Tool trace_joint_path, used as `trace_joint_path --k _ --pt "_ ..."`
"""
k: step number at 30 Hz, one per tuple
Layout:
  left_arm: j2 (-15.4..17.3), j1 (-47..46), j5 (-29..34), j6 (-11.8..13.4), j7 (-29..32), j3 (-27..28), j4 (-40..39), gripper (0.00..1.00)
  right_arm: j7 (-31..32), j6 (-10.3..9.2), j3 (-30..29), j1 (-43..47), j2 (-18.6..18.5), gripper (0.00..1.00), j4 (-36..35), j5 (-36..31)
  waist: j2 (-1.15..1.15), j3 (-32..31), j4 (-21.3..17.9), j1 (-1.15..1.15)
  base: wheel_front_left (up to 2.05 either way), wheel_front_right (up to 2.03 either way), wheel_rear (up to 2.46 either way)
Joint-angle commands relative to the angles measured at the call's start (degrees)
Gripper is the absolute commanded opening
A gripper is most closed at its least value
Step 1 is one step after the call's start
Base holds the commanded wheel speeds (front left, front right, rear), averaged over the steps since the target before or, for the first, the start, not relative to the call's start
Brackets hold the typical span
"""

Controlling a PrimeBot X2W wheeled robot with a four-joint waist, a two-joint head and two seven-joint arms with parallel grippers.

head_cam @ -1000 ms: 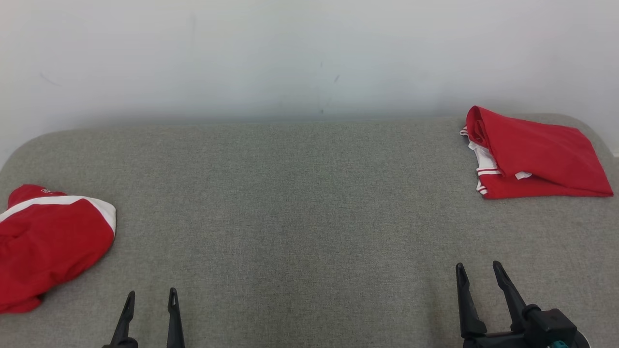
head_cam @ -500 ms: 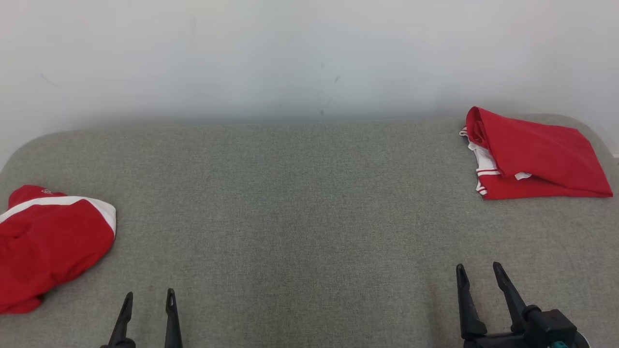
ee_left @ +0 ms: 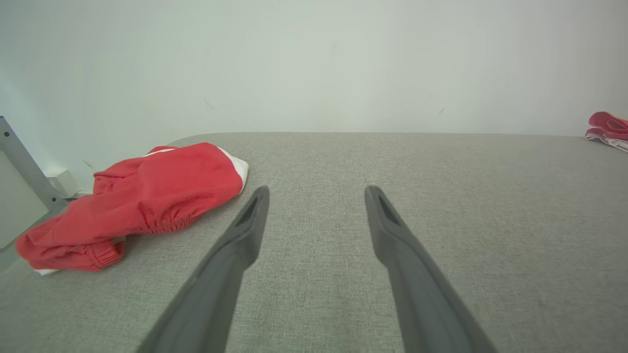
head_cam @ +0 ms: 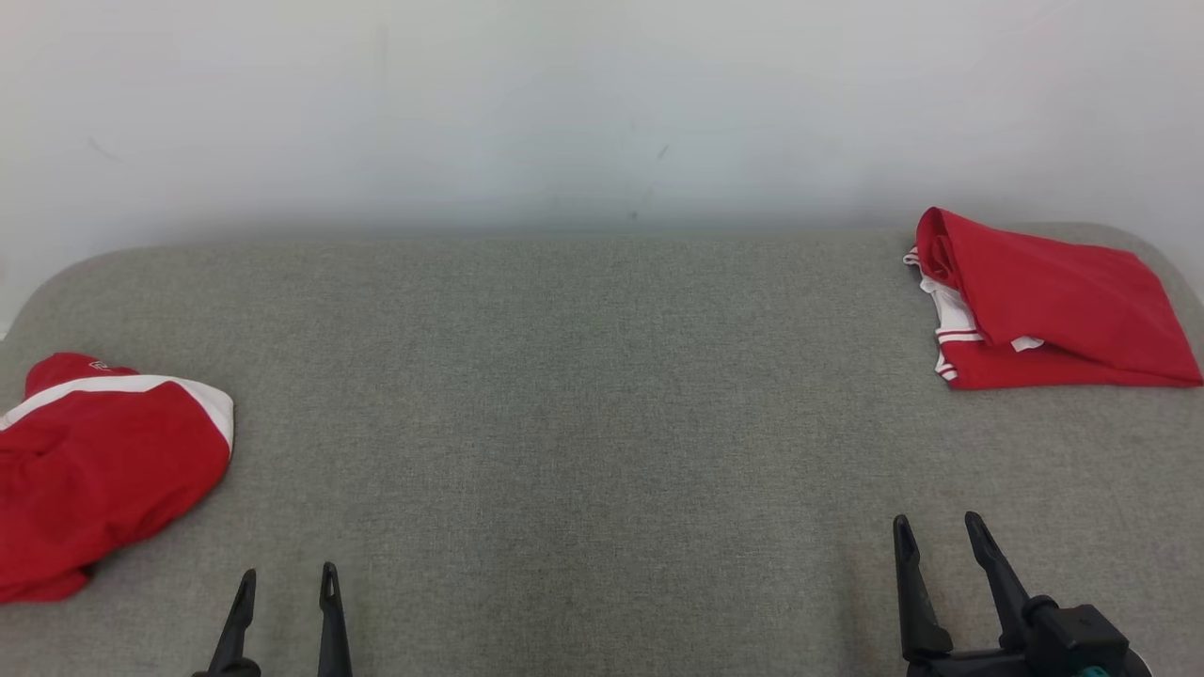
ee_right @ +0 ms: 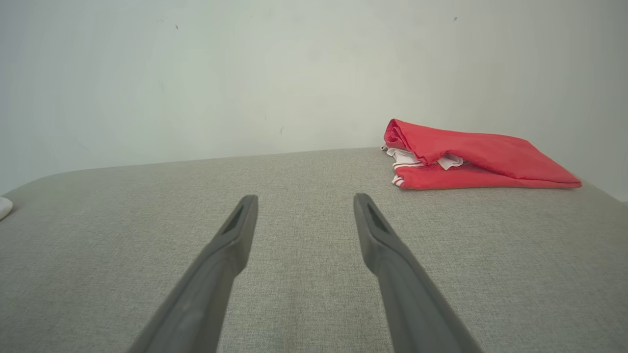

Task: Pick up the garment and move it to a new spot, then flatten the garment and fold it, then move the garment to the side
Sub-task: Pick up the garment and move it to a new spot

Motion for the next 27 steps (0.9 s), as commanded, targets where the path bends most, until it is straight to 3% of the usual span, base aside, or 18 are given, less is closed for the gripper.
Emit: trace_joint_path --k 1,7,27 --pt "0.0 0.0 -0.2 0.0 -0.1 0.0 0.1 1.0 -0.1 -0.16 -0.2 0.7 0.1 1.0 -0.3 0.3 0.0 0.3 0.7 0.0 0.0 0.0 0.0" --pt "0.0 -0.8 -0.4 0.3 -0.1 -0.3 0.3 1.0 -0.1 -0.16 -0.5 1.0 0.1 1.0 -0.2 0.6 0.0 0.7 3.4 0.0 0.0 0.0 0.0" --pt "0.0 0.3 -0.8 2.2 -0.1 0.0 -0.1 1.0 -0.1 -0.16 0.4 0.2 0.1 1.0 0.5 0.3 0.0 1.5 17.7 0.0 0.0 0.0 0.0"
